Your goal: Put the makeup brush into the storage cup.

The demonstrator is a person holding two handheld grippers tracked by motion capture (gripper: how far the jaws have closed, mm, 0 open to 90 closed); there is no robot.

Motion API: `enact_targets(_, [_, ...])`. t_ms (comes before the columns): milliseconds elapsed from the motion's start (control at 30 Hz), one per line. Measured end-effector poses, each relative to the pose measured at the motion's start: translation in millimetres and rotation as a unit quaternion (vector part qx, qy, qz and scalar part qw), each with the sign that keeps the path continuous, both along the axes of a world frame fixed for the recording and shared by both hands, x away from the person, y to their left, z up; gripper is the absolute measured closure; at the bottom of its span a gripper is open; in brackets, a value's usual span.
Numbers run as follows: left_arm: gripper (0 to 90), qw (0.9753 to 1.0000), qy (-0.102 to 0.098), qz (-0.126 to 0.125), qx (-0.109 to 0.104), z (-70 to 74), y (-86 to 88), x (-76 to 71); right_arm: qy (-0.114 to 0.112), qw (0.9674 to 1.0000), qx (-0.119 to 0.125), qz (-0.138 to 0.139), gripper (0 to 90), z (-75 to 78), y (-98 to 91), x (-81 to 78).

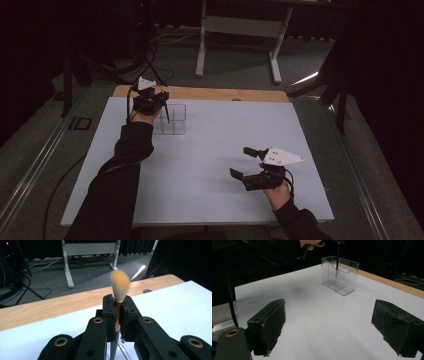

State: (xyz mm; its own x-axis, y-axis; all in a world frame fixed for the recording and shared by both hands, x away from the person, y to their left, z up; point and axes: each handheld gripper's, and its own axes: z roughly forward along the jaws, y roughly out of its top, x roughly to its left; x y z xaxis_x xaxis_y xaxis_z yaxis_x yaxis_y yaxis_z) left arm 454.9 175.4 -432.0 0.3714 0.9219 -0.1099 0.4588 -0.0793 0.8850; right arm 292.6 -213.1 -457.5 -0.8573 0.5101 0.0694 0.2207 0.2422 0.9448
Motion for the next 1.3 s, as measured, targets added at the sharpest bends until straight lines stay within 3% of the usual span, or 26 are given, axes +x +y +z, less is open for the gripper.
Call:
enact_targets(100, [83.7, 0.9999, 0.01, 0.0, 0.004, -3.2, -1.0, 0.6, -0.001, 1.0, -0.001, 0.0, 11.9, 0.2, 0.3, -0.2])
enact_targets(267, [83.2, 0.9997, 0.021, -0.003, -0.007, -7.3, -0.4, 1.5, -0.001, 1.0, -0.003, -0.001, 11.9, 0.1, 0.3, -0.1])
enact_targets(333, [82.8, 0.9997, 0.025, -0.005, 0.002, -8.5, -1.6, 1.8, -0.001, 1.0, -0.004, 0.0, 11.9, -0.1, 0.3, 0.3])
enact_targets(367, [79.1, 0.9998, 0.02, -0.004, -0.001, -8.2, -1.5, 1.3, -0.001, 1.0, -0.004, 0.0, 11.9, -0.2, 0.3, 0.4])
enact_targets(467, [57.0, 0.9997, 0.018, 0.01, -0.01, -5.0, -1.3, 1.2, -0.002, 1.0, -0.005, -0.001, 11.8, 0.0, -0.1, 0.4])
enact_targets(533, [41.0, 0.9994, 0.031, 0.017, -0.004, -1.3, -3.2, 2.1, -0.001, 1.0, -0.004, -0.001, 11.9, 0.1, -0.4, 0.6])
enact_targets(667, [14.3, 0.9989, 0.035, 0.031, -0.008, 7.4, -6.1, 0.5, -0.002, 1.0, -0.003, -0.003, 11.8, 0.0, -0.6, 0.9])
enact_targets(900, [6.8, 0.9989, 0.033, 0.031, -0.013, 19.3, -6.0, -4.4, -0.004, 1.0, -0.001, -0.004, 11.8, 1.7, -0.6, 0.2])
enact_targets(1033, [0.0, 0.999, 0.034, 0.0, -0.03, 24.4, -1.7, -8.9, -0.005, 1.0, 0.0, -0.006, 11.8, 1.6, -0.8, 0.5])
enact_targets(1133, [0.0, 0.9996, 0.009, -0.002, -0.026, 28.3, 1.6, -14.6, -0.004, 1.0, -0.002, -0.007, 11.9, 1.0, -0.8, 1.1])
enact_targets(1300, [0.0, 0.9995, 0.001, -0.009, -0.03, 32.9, 7.3, -20.2, -0.003, 1.0, -0.001, -0.007, 11.8, 0.9, -1.0, 1.3])
